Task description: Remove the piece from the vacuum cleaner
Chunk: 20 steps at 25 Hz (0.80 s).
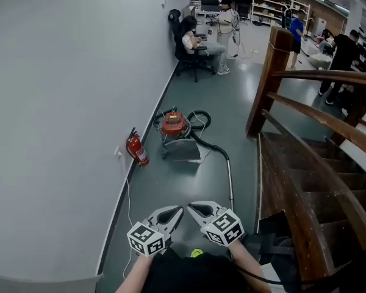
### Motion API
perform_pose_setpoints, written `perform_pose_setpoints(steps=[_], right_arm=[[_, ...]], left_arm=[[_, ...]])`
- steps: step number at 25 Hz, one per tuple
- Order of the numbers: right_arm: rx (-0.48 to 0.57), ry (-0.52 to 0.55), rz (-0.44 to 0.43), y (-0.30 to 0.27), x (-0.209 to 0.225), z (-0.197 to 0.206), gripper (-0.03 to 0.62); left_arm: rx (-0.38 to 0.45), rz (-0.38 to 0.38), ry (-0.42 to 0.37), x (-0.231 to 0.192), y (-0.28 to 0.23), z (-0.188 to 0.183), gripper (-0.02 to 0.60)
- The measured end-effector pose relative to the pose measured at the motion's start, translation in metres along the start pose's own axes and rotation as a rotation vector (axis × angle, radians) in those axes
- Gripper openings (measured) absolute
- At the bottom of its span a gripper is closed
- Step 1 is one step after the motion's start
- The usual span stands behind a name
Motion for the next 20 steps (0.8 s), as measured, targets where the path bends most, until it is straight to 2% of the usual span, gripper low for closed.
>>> perform_pose_setpoints(steps=[10,20], right_arm=[[-0.020,-0.015,-0.007,-0.011,0.018,-0.002,0.016],[-0.064,-0.035,0.015,-0.058,0.054,-0.015,0.017]], left_arm=[[0.007,0.003,-0.002,-0.008,-0.008,-0.002,0.008],[-0.018,0.024,-0.005,-0.074,-0.035,-0.013,0.008]])
Point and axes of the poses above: the fingertips, and each gripper's own axes: y backward along the fingers, x to its right, z out of its underside, the point moved 4 cm from there along y, backward along the fingers, and after that the axes turned 3 degrees about -y, right-handed, at the moved point
